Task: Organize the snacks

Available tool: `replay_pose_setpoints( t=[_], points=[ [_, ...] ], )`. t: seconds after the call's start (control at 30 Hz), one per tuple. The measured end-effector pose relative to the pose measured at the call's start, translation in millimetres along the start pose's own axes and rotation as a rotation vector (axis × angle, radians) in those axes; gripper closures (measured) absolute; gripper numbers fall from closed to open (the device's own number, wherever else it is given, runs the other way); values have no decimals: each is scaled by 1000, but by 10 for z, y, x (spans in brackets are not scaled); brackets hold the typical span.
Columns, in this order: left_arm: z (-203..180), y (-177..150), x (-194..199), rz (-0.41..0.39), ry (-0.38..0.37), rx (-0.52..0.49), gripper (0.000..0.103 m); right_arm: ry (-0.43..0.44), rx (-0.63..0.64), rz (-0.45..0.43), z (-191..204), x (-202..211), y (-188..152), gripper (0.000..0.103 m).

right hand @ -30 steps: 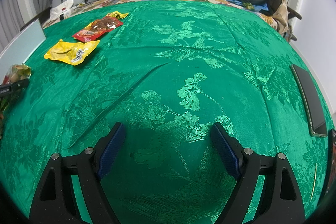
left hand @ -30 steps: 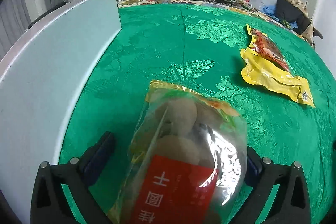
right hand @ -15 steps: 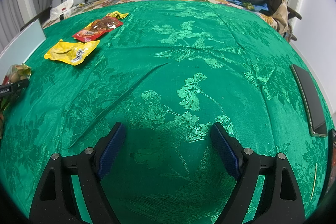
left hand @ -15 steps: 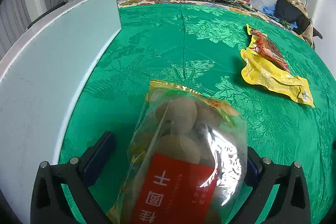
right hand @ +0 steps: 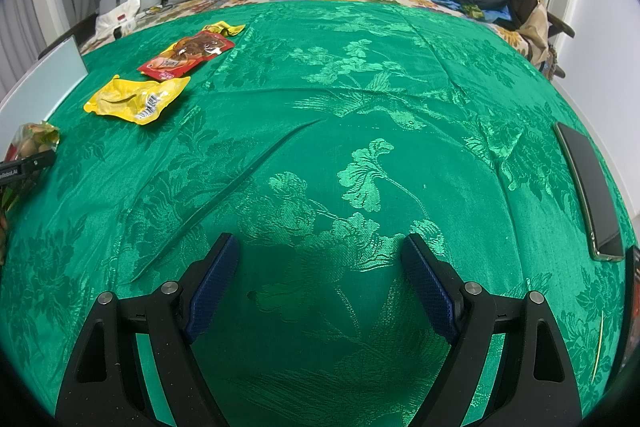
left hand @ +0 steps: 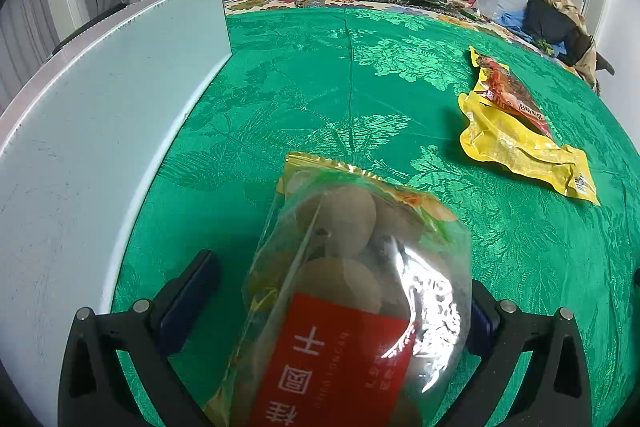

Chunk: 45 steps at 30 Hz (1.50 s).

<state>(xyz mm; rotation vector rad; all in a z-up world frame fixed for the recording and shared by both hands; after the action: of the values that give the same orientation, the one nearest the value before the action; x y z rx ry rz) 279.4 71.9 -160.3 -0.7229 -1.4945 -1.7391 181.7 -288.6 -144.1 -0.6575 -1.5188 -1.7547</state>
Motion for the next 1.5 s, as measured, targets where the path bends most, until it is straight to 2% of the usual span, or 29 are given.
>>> replay_pose_setpoints(
  t=[1.43,1.5],
  points=[
    [1,10,1,-1,-2,2,0,5,11,9,9,-5,13,17],
    [6,6,4,-1,-3,2,0,82,22,11,118,-18,135,17]
  ],
)
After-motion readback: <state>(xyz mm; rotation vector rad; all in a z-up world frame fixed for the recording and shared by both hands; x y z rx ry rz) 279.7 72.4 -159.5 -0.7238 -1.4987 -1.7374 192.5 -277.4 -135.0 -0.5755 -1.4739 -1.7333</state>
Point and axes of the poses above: each gripper's, at about its wrist camera, not at the fingertips, and x roughly against the way its jaws point, z to its left, y to its top, the point moved 7 cm from there along -x, roughly the way its jaws point, and after that the axes turned 13 degrees about y, right-handed, at the moved point
